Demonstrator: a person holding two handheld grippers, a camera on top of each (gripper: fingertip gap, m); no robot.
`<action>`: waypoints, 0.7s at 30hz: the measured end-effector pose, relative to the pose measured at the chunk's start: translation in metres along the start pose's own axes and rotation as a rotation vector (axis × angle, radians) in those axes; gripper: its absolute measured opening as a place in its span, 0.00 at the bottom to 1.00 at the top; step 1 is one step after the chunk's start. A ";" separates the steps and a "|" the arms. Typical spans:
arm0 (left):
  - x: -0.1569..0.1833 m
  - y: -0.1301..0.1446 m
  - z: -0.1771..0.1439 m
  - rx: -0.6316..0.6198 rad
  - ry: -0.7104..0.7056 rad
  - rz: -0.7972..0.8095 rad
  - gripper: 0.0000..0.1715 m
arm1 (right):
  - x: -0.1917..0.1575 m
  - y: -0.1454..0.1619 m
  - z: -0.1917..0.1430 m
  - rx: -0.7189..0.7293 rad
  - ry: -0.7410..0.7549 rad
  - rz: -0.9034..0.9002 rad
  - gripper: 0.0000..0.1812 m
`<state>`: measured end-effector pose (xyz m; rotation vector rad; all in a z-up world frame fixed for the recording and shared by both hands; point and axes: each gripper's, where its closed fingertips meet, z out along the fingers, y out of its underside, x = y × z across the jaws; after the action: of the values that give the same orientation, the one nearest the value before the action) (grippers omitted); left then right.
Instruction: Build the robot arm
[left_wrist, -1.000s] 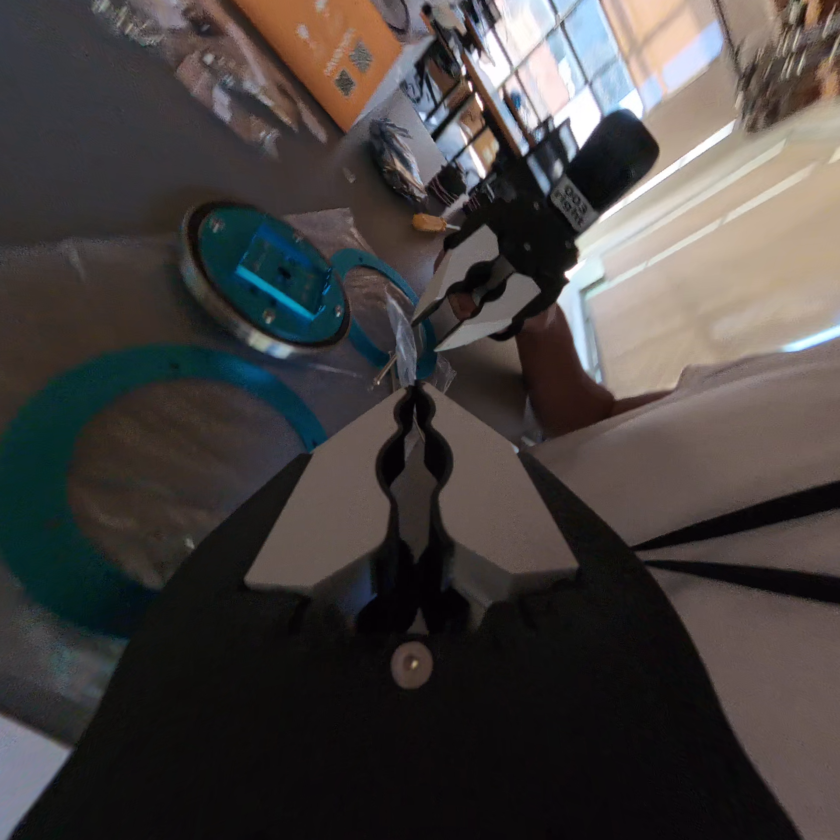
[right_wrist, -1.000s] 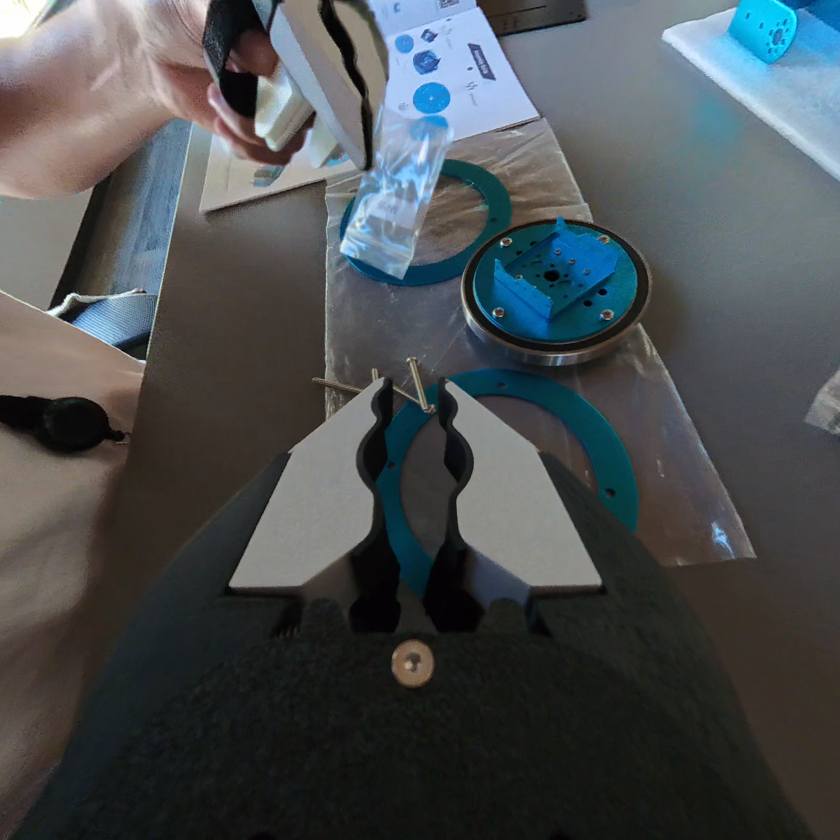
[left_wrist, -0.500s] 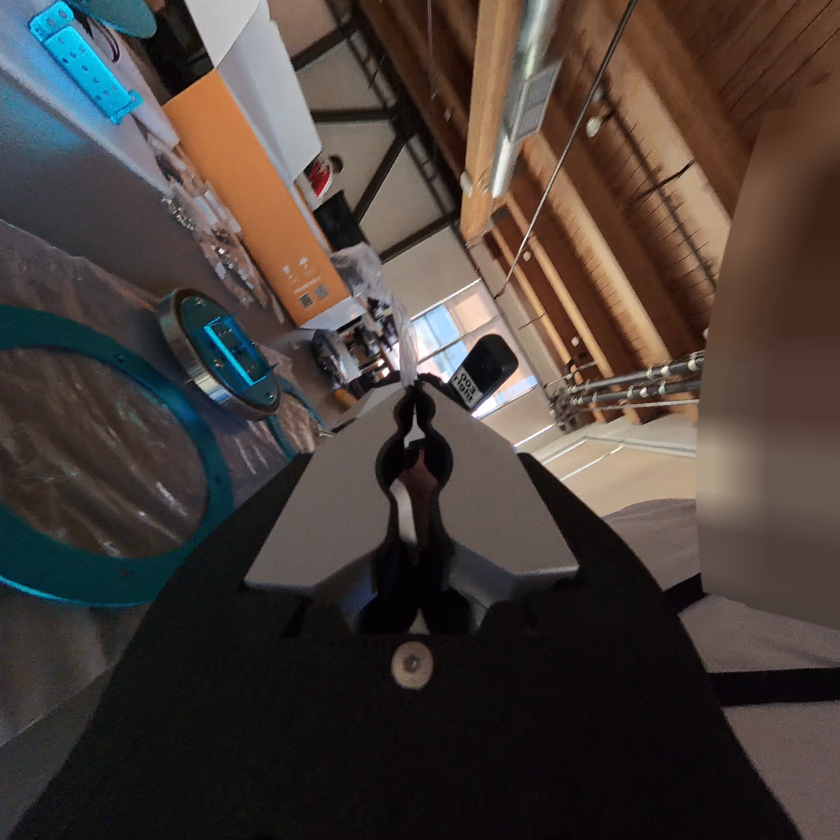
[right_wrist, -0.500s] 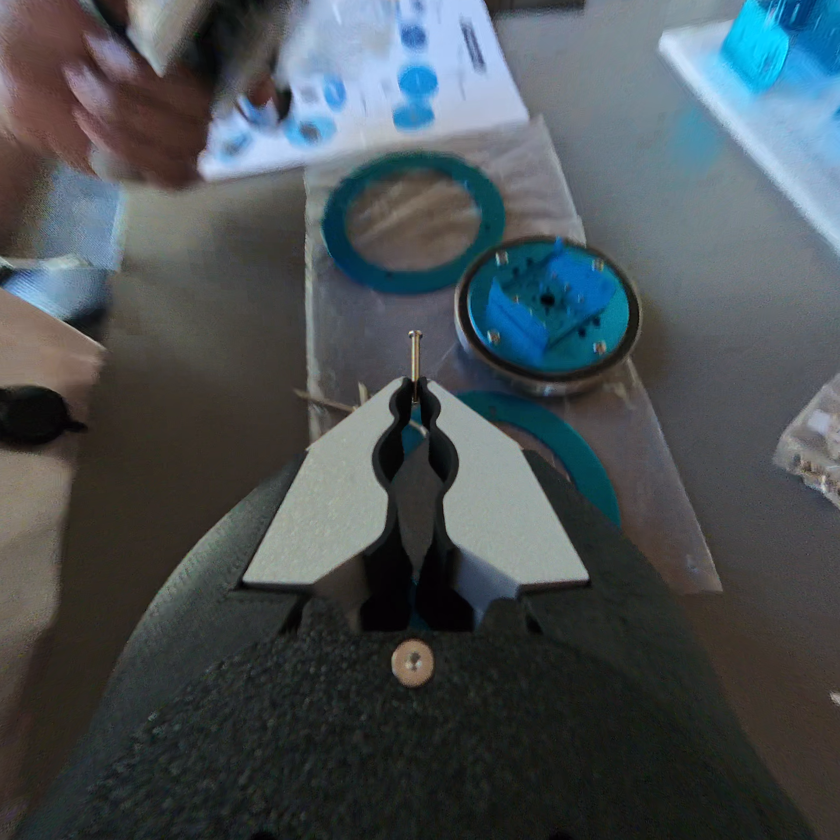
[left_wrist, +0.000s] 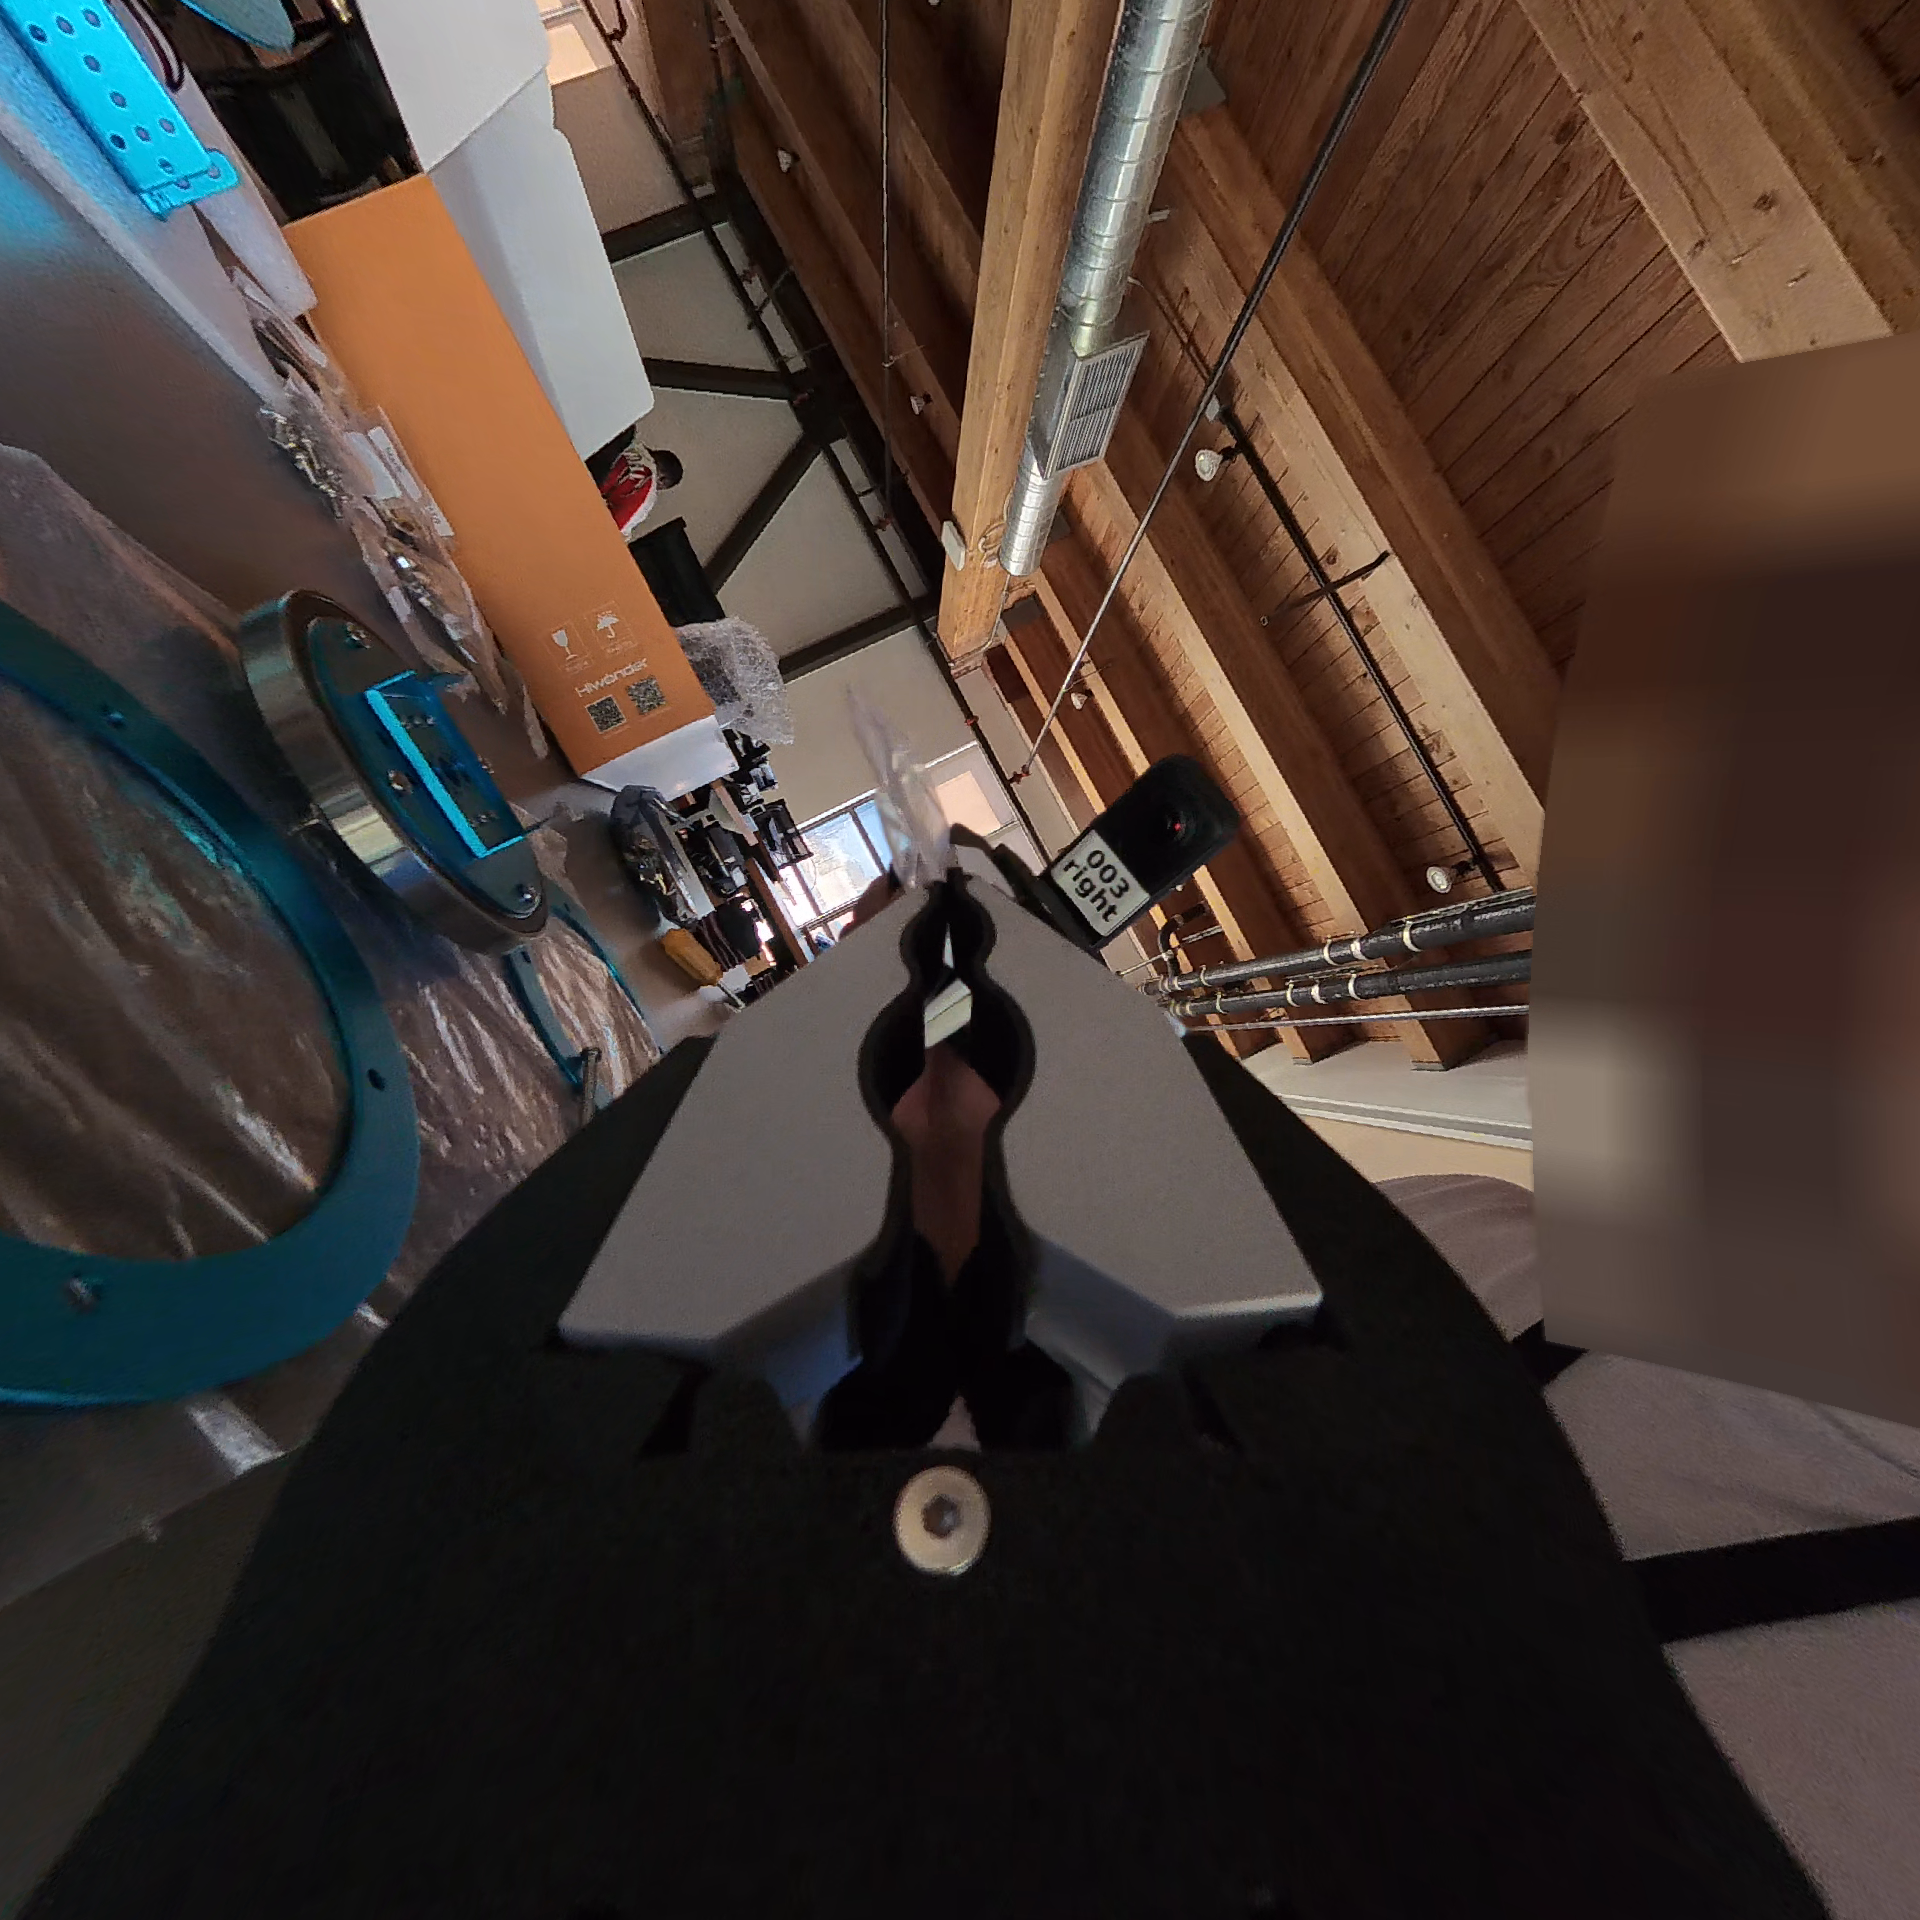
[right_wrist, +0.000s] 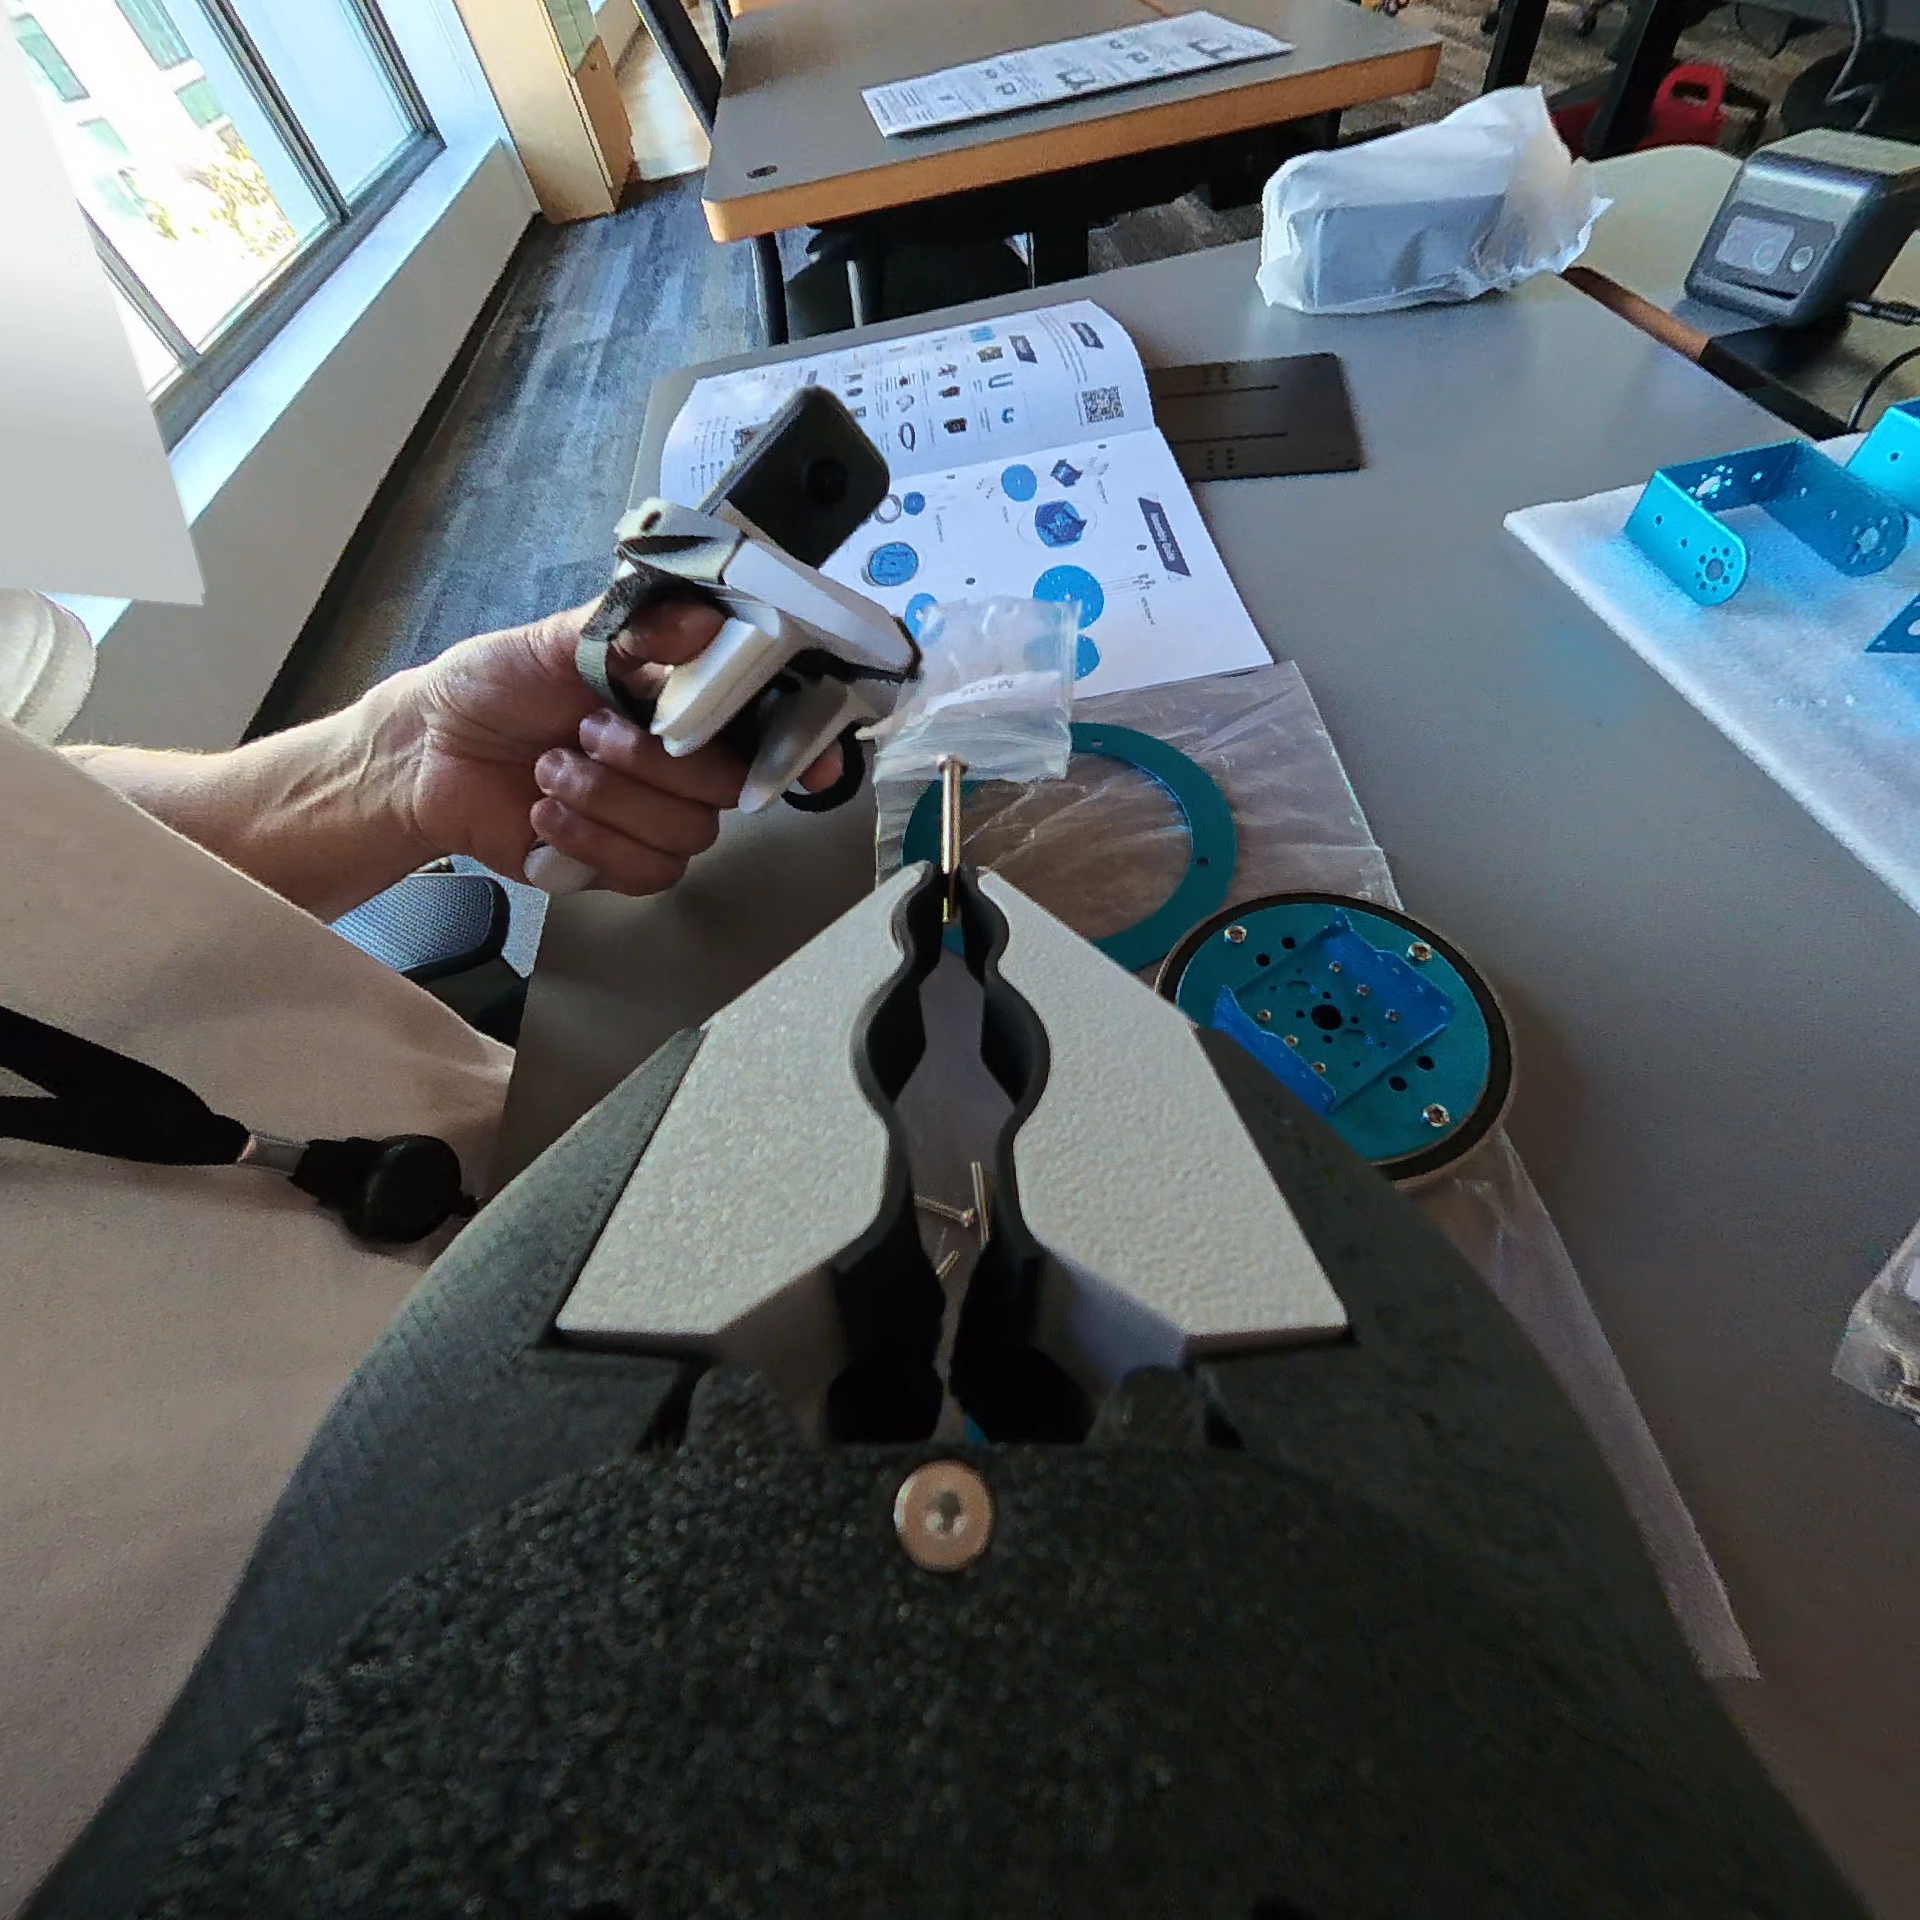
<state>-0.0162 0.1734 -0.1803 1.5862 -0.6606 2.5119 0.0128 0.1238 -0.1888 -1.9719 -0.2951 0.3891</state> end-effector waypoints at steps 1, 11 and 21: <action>0.001 0.000 0.001 -0.004 0.007 -0.011 0.00 | 0.001 0.002 0.000 -0.013 0.007 -0.002 0.01; -0.003 0.006 0.004 -0.033 -0.020 0.014 0.00 | 0.006 0.000 -0.009 -0.018 0.034 -0.011 0.01; -0.005 0.014 0.007 -0.077 -0.069 0.080 0.00 | 0.002 0.014 0.002 -0.112 0.010 -0.016 0.01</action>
<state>-0.0119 0.1585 -0.1864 1.6578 -0.8349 2.4634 0.0140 0.1198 -0.2025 -2.0794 -0.3318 0.3591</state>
